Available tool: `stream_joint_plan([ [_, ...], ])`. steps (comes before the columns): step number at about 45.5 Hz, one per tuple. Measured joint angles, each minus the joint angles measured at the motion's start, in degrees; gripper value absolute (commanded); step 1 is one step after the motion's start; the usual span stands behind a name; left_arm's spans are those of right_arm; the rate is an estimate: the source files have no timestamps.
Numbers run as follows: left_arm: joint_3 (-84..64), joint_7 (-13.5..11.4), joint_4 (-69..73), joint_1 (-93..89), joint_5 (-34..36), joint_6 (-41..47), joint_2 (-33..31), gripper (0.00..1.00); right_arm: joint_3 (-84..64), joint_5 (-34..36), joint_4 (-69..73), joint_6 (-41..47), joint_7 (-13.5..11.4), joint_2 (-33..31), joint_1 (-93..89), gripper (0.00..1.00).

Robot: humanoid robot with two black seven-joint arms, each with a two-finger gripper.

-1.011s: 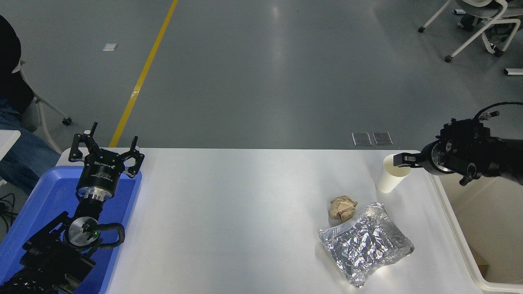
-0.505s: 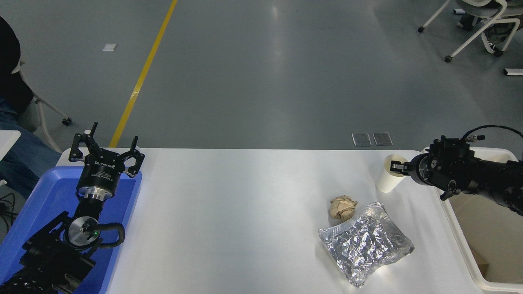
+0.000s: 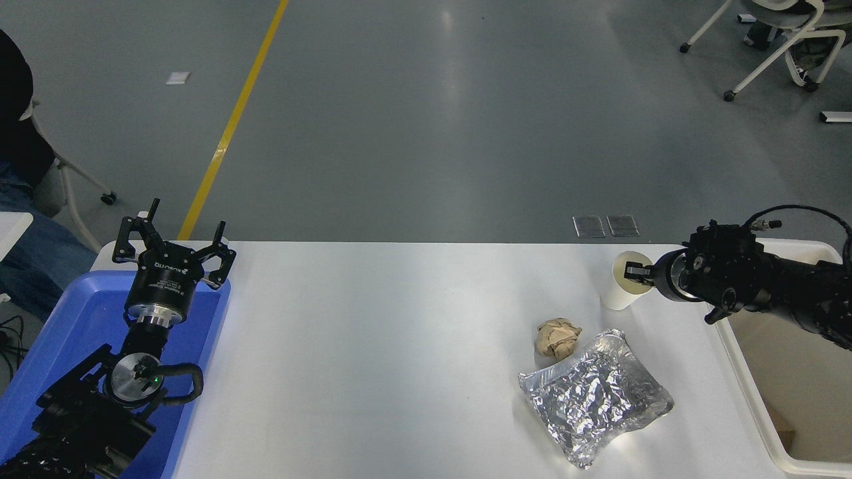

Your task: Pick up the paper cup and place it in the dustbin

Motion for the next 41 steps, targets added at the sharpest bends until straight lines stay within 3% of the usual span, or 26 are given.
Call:
stream_joint_plan([
  [14,0.0,0.0,0.0,0.0,0.0,0.0,0.0,1.0,-6.2,0.2,21.0,12.0,0.3,-9.4,24.4,0.0],
  [21,0.0,0.1,0.0,0.0,0.0,0.0,0.0,1.0,-10.3,0.7,30.3,20.1,1.6,-12.5,40.2,0.0],
  [41,0.0,0.1,0.0,0.0,0.0,-0.1,0.0,1.0,-17.2,4.9,39.7,28.5,3.5,-12.1,62.1,0.0],
])
